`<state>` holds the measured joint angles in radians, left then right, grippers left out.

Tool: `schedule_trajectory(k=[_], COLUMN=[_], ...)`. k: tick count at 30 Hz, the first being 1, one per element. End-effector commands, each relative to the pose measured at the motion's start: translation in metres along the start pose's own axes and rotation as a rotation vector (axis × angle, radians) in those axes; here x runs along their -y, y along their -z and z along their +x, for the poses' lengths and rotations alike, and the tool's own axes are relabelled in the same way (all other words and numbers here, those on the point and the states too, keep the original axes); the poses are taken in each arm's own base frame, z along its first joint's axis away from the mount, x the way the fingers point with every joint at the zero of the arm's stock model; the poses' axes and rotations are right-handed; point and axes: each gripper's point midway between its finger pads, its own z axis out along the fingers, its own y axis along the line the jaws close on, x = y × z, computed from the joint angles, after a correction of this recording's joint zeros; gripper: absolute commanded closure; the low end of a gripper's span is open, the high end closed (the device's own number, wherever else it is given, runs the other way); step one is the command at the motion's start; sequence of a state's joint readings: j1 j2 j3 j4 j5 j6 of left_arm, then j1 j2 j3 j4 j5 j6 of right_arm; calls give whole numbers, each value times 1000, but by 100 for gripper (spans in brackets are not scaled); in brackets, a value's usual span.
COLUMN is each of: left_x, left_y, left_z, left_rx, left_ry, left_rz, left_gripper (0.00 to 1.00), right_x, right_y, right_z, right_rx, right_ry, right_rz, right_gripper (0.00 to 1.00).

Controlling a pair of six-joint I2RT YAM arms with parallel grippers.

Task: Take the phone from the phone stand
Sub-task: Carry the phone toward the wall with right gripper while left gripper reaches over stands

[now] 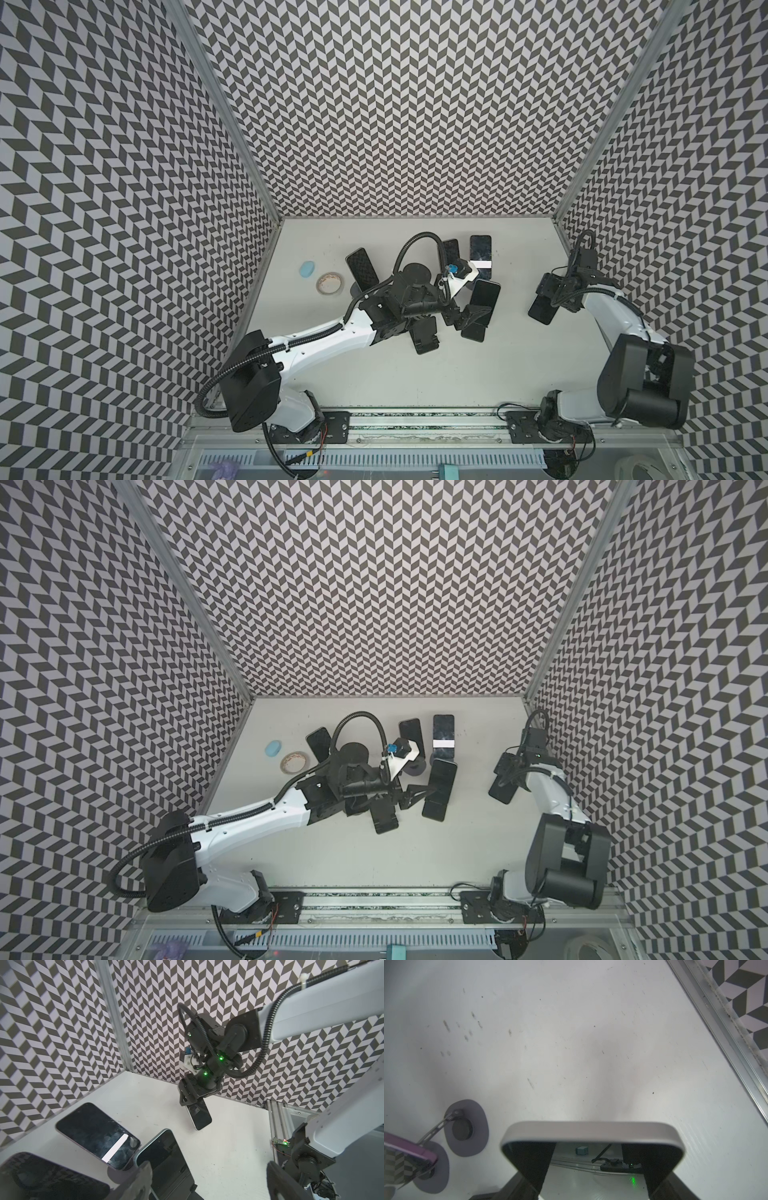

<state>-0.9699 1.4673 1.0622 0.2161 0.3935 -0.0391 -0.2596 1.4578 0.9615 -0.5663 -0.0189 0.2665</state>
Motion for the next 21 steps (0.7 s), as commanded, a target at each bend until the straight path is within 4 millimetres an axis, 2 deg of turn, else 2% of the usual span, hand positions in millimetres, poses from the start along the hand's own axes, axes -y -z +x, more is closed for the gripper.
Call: schedule_trajectory(k=[1,5,9,13,21], left_x=[14,24,43,60,56], left_y=[-6,-11,-19,-23,-25], left_z=[6,23,38,43,47], left_rx=[-2,-37,-109,-124,-130], left_ry=[58,79,47,46,81], left_rz=[69,83,93,133,101], left_gripper=[14,14,14,14,14], right_x=[-1,8,13,21,43], right_y=[-3,-22,-43,-57,-69], right_z=[-35,-38,-37,-35,-39], right_rx=[99,71,26,12,29], right_ry=[-40,-67,-72,-67,-89], right_rz=[-5,27,57,99,162], right_gripper=[50,49,49,49,49])
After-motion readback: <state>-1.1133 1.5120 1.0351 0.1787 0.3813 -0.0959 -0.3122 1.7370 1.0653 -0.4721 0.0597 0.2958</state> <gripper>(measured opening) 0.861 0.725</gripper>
